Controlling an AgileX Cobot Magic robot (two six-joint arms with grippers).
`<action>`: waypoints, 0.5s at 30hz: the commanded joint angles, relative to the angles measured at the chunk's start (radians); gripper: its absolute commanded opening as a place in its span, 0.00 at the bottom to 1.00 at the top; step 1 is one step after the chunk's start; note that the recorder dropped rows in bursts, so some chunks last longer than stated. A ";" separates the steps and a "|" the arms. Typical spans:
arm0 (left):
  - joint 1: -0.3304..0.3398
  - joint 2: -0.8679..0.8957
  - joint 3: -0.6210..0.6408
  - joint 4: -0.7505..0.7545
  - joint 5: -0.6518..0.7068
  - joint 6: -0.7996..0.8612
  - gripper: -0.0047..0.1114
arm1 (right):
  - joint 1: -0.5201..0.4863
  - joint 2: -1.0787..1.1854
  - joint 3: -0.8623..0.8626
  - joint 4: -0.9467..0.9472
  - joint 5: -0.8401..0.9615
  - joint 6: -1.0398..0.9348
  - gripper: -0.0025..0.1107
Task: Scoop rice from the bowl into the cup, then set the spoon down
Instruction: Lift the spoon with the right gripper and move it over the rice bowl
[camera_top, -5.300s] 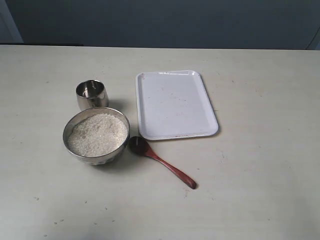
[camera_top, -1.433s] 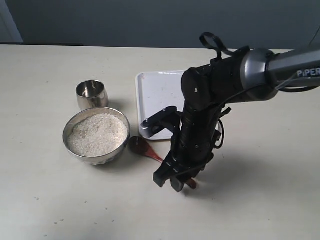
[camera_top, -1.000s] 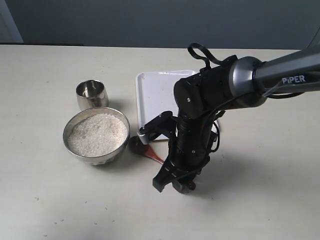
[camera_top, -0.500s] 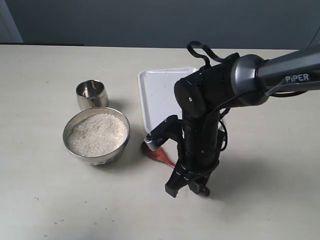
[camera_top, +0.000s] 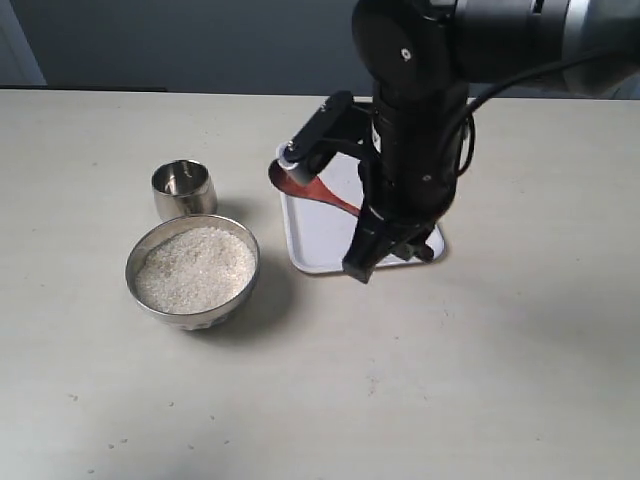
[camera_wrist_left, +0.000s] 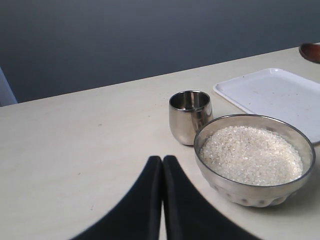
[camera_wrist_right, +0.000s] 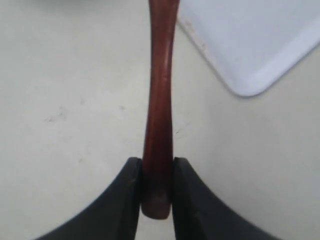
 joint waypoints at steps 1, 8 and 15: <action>-0.003 -0.004 -0.002 0.002 -0.014 -0.003 0.04 | 0.063 0.037 -0.098 -0.139 0.006 -0.002 0.01; -0.003 -0.004 -0.002 0.002 -0.014 -0.003 0.04 | 0.170 0.133 -0.155 -0.312 0.006 -0.076 0.01; -0.003 -0.004 -0.002 0.002 -0.014 -0.003 0.04 | 0.245 0.223 -0.155 -0.399 0.006 -0.066 0.01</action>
